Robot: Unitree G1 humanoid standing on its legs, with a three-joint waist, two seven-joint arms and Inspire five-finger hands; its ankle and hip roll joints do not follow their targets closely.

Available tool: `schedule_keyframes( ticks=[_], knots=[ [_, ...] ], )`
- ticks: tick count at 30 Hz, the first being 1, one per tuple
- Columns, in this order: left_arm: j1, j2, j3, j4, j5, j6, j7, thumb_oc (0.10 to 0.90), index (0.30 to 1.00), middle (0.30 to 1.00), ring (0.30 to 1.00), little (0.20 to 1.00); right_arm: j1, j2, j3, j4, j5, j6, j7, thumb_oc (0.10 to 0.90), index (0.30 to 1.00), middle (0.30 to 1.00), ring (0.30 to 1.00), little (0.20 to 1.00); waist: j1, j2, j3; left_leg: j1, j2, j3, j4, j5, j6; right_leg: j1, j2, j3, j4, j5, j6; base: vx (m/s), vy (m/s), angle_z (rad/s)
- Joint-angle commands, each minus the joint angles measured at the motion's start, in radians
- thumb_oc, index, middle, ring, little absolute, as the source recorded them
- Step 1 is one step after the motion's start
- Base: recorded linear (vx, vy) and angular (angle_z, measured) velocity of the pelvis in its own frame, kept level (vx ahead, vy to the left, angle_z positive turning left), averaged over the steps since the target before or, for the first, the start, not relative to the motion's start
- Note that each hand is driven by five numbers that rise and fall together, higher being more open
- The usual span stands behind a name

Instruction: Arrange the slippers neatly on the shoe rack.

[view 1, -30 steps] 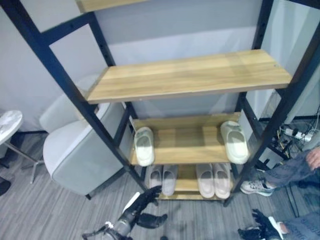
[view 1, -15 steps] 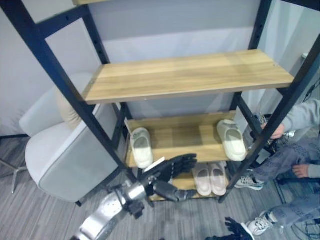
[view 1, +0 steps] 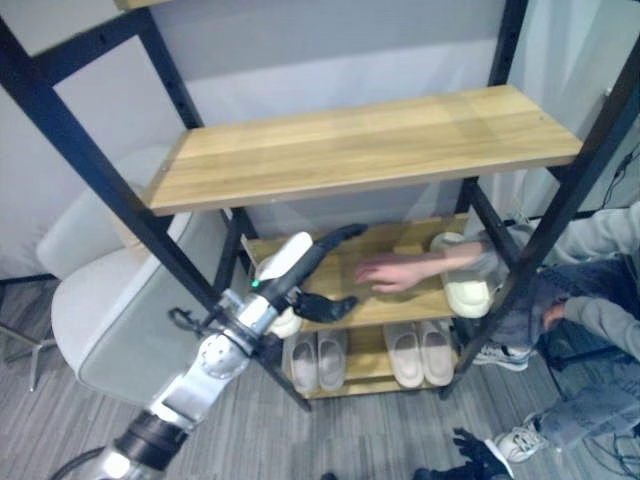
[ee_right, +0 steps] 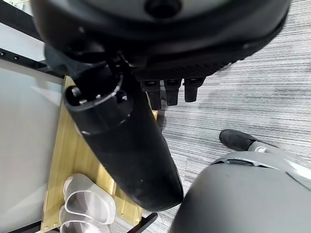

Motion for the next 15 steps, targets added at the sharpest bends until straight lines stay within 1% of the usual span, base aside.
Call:
schedule_keyframes(
  ticks=[1, 2, 3, 4, 5, 6, 7, 9, 12, 15],
  knots=[
    [-0.169, 0.051, 0.104, 0.023, 0.184, -0.052, 0.171, 0.800, 0.900, 0.900, 0.900, 0.900, -0.040, -0.038, -0.012, -0.070, -0.032, -0.072, -0.025, 0.800, 0.900, 0.900, 0.900, 0.900, -0.001, -0.018, 0.001, -0.011, -0.008, 0.001, -0.002, -0.060, -0.039, -0.002, -0.003, 0.013, 0.030, -0.074, 0.051, 0.03, -0.008, -0.12],
    [-0.171, 0.050, 0.101, 0.027, 0.188, -0.053, 0.176, 0.800, 0.900, 0.900, 0.900, 0.900, -0.040, -0.037, -0.012, -0.070, -0.033, -0.072, -0.025, 0.800, 0.900, 0.900, 0.900, 0.900, 0.000, -0.019, 0.000, -0.012, -0.008, 0.001, -0.002, -0.060, -0.039, -0.003, -0.003, 0.014, 0.028, -0.073, 0.051, 0.05, -0.010, -0.12],
    [-0.180, 0.069, 0.113, 0.054, 0.255, -0.031, 0.211, 0.800, 0.900, 0.900, 0.900, 0.900, -0.032, -0.041, -0.012, -0.079, -0.038, -0.075, -0.028, 0.800, 0.900, 0.900, 0.900, 0.900, -0.003, -0.021, -0.002, -0.019, -0.009, 0.003, -0.002, -0.062, -0.040, -0.007, -0.002, 0.016, 0.020, -0.069, 0.052, 0.02, -0.001, -0.11],
    [-0.181, 0.069, 0.112, 0.055, 0.256, -0.031, 0.212, 0.800, 0.900, 0.900, 0.900, 0.900, -0.032, -0.041, -0.012, -0.079, -0.038, -0.075, -0.028, 0.800, 0.900, 0.900, 0.900, 0.900, -0.003, -0.021, -0.003, -0.020, -0.009, 0.003, -0.002, -0.062, -0.040, -0.007, -0.002, 0.016, 0.020, -0.069, 0.052, 0.03, 0.003, -0.19],
    [-0.212, 0.081, 0.107, 0.116, 0.307, 0.001, 0.245, 0.800, 0.900, 0.900, 0.900, 0.900, -0.034, -0.049, -0.007, -0.084, -0.040, -0.079, -0.031, 0.800, 0.900, 0.900, 0.900, 0.900, -0.008, -0.022, -0.004, -0.028, -0.007, 0.006, -0.002, -0.061, -0.041, -0.011, -0.003, 0.018, 0.011, -0.065, 0.054, 0.01, 0.001, -0.16],
    [-0.234, 0.089, 0.099, 0.144, 0.327, 0.015, 0.260, 0.800, 0.900, 0.900, 0.900, 0.900, -0.035, -0.053, -0.005, -0.086, -0.039, -0.080, -0.034, 0.800, 0.900, 0.900, 0.900, 0.900, -0.011, -0.022, -0.005, -0.033, -0.007, 0.006, -0.002, -0.061, -0.042, -0.014, -0.002, 0.018, 0.009, -0.063, 0.054, 0.01, 0.001, -0.14],
    [-0.234, 0.089, 0.099, 0.144, 0.327, 0.015, 0.260, 0.800, 0.900, 0.900, 0.900, 0.900, -0.035, -0.053, -0.005, -0.086, -0.039, -0.080, -0.034, 0.800, 0.900, 0.900, 0.900, 0.900, -0.011, -0.022, -0.005, -0.033, -0.007, 0.006, -0.002, -0.061, -0.042, -0.014, -0.002, 0.018, 0.009, -0.063, 0.054, 0.00, -0.001, -0.10],
    [-0.276, 0.119, 0.089, 0.163, 0.439, 0.060, 0.308, 0.800, 0.900, 0.900, 0.900, 0.900, -0.039, -0.061, -0.003, -0.105, -0.046, -0.088, -0.043, 0.800, 0.900, 0.900, 0.900, 0.900, -0.012, -0.026, -0.006, -0.052, -0.007, 0.005, -0.002, -0.061, -0.043, -0.031, -0.002, 0.018, 0.004, -0.061, 0.058, -0.01, 0.015, -0.07],
    [-0.308, 0.120, 0.071, 0.186, 0.508, 0.093, 0.332, 0.800, 0.900, 0.900, 0.900, 0.900, -0.030, -0.067, 0.004, -0.118, -0.051, -0.094, -0.045, 0.800, 0.900, 0.900, 0.900, 0.900, -0.017, -0.033, -0.015, -0.067, -0.006, 0.007, -0.002, -0.062, -0.043, -0.047, -0.001, 0.018, 0.004, -0.060, 0.062, 0.00, 0.007, -0.01],
    [-0.351, 0.124, 0.038, 0.221, 0.535, 0.112, 0.339, 0.800, 0.900, 0.900, 0.900, 0.900, -0.035, -0.068, 0.006, -0.112, -0.050, -0.095, -0.050, 0.800, 0.900, 0.900, 0.900, 0.900, -0.015, -0.036, -0.018, -0.077, -0.006, 0.008, -0.002, -0.061, -0.043, -0.057, -0.001, 0.019, 0.004, -0.059, 0.063, 0.00, 0.000, 0.00]
  ],
)
